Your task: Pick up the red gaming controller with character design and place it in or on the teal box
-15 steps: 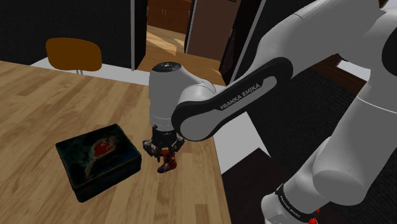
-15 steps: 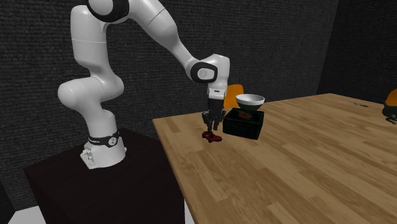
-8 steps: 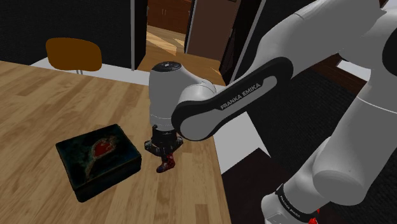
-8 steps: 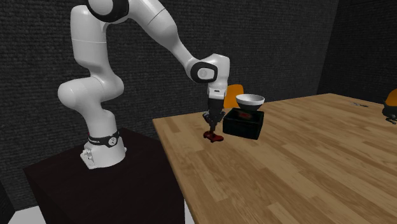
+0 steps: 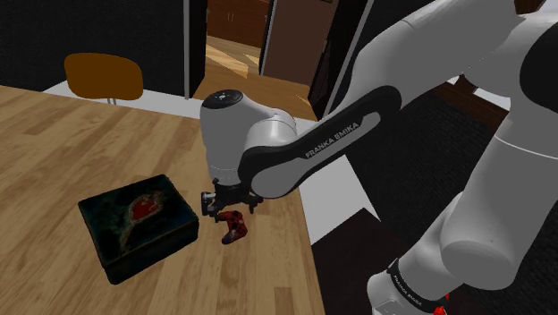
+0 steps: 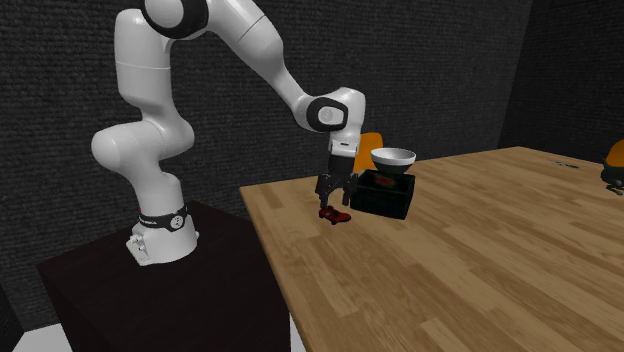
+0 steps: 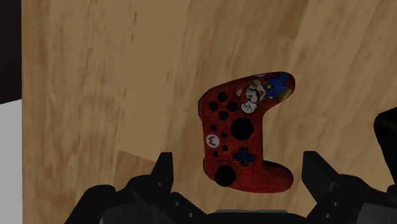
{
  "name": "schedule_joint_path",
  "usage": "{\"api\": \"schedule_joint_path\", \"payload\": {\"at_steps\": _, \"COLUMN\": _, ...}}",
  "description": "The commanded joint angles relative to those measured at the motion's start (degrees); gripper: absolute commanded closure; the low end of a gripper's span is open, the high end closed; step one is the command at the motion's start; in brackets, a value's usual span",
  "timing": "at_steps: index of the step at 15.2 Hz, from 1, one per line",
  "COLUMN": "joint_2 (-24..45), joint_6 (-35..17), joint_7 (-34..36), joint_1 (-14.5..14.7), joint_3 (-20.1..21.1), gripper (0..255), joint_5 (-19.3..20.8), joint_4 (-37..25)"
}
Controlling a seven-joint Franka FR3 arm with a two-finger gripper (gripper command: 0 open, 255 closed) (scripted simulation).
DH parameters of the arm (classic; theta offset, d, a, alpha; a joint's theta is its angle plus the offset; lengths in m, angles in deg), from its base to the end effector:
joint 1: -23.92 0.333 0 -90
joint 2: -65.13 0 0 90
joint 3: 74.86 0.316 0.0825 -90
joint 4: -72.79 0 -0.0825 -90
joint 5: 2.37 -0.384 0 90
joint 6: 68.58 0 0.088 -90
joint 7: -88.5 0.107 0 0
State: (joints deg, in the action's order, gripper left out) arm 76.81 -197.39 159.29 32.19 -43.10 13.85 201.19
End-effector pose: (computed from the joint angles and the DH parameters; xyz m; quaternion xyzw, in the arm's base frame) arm 0.4045 0.3308 0.2778 0.9813 -0.1694 -0.0036 0.0916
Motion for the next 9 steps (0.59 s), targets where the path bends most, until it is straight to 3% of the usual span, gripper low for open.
{"api": "schedule_joint_path", "payload": {"at_steps": 1, "joint_2": 1.01, "joint_6": -1.11, "joint_7": 0.76, "joint_1": 0.16, "joint_3": -0.40, "gripper": 0, "joint_5": 1.16, "joint_4": 0.46}}
{"api": "schedule_joint_path", "payload": {"at_steps": 9, "joint_2": 2.39, "joint_6": -2.81, "joint_7": 1.67, "joint_1": 0.35, "joint_3": -0.97, "gripper": 0, "joint_5": 2.52, "joint_4": 1.08}}
